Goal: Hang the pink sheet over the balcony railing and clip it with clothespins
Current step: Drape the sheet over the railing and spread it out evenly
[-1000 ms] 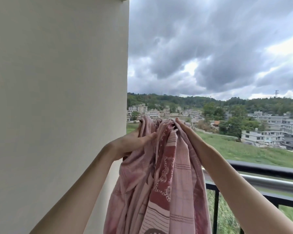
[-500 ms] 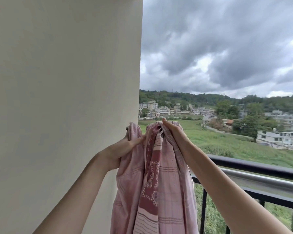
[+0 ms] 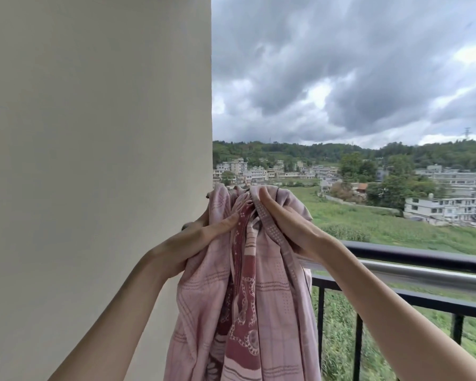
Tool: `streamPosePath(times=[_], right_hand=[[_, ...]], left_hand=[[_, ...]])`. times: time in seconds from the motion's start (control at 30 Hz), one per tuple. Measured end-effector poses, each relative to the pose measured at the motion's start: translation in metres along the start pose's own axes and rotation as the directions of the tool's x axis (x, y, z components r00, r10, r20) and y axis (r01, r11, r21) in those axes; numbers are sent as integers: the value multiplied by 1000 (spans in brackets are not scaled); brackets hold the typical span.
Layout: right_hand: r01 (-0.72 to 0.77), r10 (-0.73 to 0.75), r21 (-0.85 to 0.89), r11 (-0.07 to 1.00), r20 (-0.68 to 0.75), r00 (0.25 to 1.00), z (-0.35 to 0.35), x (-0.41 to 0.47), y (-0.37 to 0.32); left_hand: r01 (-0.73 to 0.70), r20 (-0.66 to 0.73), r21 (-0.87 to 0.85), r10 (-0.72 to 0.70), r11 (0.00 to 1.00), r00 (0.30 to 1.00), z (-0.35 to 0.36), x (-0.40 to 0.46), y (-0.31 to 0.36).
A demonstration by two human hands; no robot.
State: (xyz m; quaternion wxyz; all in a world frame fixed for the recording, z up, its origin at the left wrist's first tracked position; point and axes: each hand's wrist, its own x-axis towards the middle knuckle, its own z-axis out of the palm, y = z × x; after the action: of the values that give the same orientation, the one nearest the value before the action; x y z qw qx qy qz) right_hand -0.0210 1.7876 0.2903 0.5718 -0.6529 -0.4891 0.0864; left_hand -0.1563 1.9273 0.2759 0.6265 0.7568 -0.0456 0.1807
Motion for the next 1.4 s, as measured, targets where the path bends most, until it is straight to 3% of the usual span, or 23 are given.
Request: streamPosePath(times=[0.13,0.37,0.5,0.73,0.87,1.0,1.1,1.2,1.27,1.33,1.4], right_hand=[[51,-30,-204,978,102,994,3,7,7],[102,-81,-313,944,77,994,28,44,9],[98,-53,-318,943,148,988,33,41,14],[94,-89,-145,985,42,995,-16,11,15],[28,-28,-21,999,25,999,-68,-12,8],[-49,58,68,996,-129,990,-108,-45,11],[-71,78,47,996,-166,983,-138,-71,-1],[-22,46,84,996,-298,953,-174,-96,-16],[8,20,75,997,-367,930,-186,-102,-22],[-27,9,-45,999,-353,936,-189,-108,-23],[-232,145,-292,928,-291,946,-187,-119,-19]], left_hand=[[34,-27,28,-34,999,999,-4,-3,-14],[-4,-165,0,4,1000,986,-20,-10,-18],[7,-196,20,-3,1000,981,-28,-17,-26],[23,-36,24,-22,999,999,11,-4,-15],[-23,35,5,22,1000,999,47,22,0],[-9,114,18,7,1000,993,87,48,4],[-23,103,-31,27,999,994,114,69,4],[-92,135,0,91,996,987,148,95,22],[-55,123,47,49,997,991,159,104,35],[-26,88,279,1,960,996,161,105,41],[-20,99,652,-59,758,993,160,108,37]])
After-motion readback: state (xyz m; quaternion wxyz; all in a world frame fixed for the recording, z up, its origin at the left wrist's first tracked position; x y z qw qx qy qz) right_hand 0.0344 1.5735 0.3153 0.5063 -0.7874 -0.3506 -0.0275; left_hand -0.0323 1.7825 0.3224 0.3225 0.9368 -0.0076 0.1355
